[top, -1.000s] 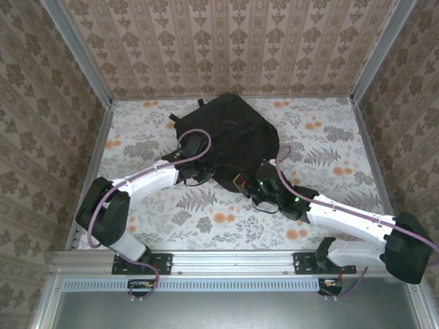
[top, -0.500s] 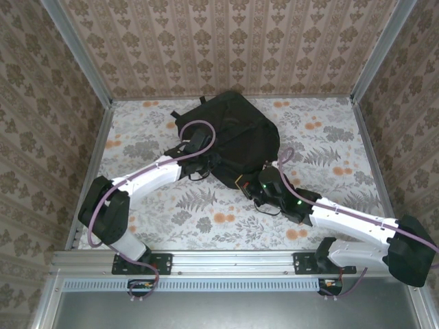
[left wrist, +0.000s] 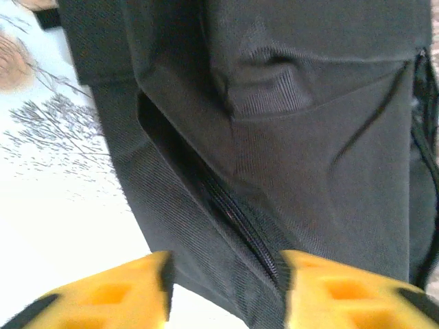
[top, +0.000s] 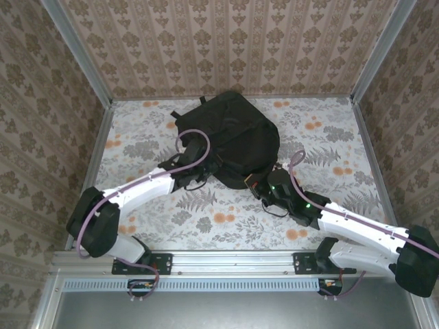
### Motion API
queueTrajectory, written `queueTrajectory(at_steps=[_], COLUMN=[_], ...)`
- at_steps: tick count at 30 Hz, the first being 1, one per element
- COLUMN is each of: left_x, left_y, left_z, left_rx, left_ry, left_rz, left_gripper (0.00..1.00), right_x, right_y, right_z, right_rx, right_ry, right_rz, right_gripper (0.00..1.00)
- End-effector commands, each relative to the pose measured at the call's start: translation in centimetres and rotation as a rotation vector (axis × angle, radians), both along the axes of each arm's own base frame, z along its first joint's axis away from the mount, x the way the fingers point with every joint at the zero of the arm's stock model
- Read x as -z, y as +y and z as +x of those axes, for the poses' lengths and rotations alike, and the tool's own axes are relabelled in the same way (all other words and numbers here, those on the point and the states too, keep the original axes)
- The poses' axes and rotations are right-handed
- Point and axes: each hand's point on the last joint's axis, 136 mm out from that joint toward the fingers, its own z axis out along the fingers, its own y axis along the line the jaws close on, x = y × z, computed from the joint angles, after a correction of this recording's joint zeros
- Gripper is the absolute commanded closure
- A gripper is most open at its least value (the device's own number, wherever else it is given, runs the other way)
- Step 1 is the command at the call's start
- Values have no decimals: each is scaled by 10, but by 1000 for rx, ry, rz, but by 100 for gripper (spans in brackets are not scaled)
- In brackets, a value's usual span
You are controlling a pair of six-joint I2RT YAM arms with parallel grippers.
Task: Pack the student bag
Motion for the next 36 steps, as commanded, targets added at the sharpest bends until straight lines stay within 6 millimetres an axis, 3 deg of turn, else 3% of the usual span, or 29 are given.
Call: queueTrajectory(at_steps=[1, 11, 18, 24, 31, 36], left_x=[-15, -12, 6, 12, 14, 7], left_y=[-21, -25, -31, -28, -14, 5], left_z=[3, 7, 8, 15, 15, 10], left_rx=[-24, -85, -82, -97, -110, -114], left_ry=[-95, -109, -63, -60, -54, -67], left_rz=[-134, -131, -117, -71, -5, 80], left_gripper=[45, 55, 64, 66, 100, 100], right_x=[5, 6, 4, 4, 6, 3], right_y=[-3, -1, -2, -2, -15, -30], right_z=[2, 1, 2, 2, 1, 3], right_rx=[22, 16, 18, 18, 13, -19], right_ry=[-4, -6, -13, -17, -21, -30], right_rz=[10, 31, 38, 39, -63, -194], right_gripper=[100, 100, 100, 100, 100, 100])
